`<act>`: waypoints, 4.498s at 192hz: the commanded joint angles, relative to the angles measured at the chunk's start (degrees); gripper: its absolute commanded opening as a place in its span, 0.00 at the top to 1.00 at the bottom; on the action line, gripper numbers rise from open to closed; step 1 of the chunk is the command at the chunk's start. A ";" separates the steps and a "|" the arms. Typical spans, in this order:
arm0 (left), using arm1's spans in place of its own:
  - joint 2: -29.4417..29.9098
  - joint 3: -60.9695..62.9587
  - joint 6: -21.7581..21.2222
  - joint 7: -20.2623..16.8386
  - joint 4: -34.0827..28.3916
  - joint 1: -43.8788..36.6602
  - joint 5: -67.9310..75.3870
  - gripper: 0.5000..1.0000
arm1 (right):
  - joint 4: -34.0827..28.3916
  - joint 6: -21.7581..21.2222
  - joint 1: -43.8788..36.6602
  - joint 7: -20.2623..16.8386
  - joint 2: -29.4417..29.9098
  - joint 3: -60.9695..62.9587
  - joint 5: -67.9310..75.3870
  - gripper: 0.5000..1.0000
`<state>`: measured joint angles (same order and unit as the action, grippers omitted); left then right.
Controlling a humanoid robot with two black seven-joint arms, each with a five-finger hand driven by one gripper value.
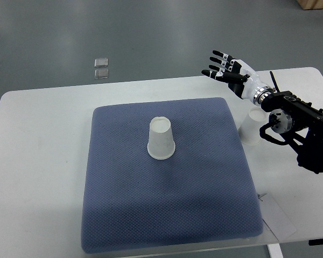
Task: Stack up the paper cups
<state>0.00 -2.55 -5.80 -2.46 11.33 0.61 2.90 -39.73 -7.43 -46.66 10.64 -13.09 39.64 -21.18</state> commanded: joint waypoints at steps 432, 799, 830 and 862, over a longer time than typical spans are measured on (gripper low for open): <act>0.00 -0.08 0.00 0.00 0.01 0.00 0.00 0.00 | -21.27 -16.57 -10.56 1.23 -25.49 -18.54 -64.86 0.18; 0.00 0.00 0.00 0.00 0.01 0.00 0.00 0.00 | -12.21 -6.20 -13.54 4.83 -23.21 -29.53 -69.87 1.00; 0.00 -0.08 0.00 0.00 0.01 0.00 0.00 0.00 | -12.65 -7.69 -21.89 7.73 -24.96 -28.91 -68.38 1.00; 0.00 -0.08 0.00 0.00 0.01 0.00 0.00 0.00 | -14.68 -12.08 -30.07 8.70 -25.76 -28.65 -67.94 1.00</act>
<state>0.00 -2.58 -5.80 -2.45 11.34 0.62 2.90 -53.05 -17.24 -72.23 18.91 -38.57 10.80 -89.28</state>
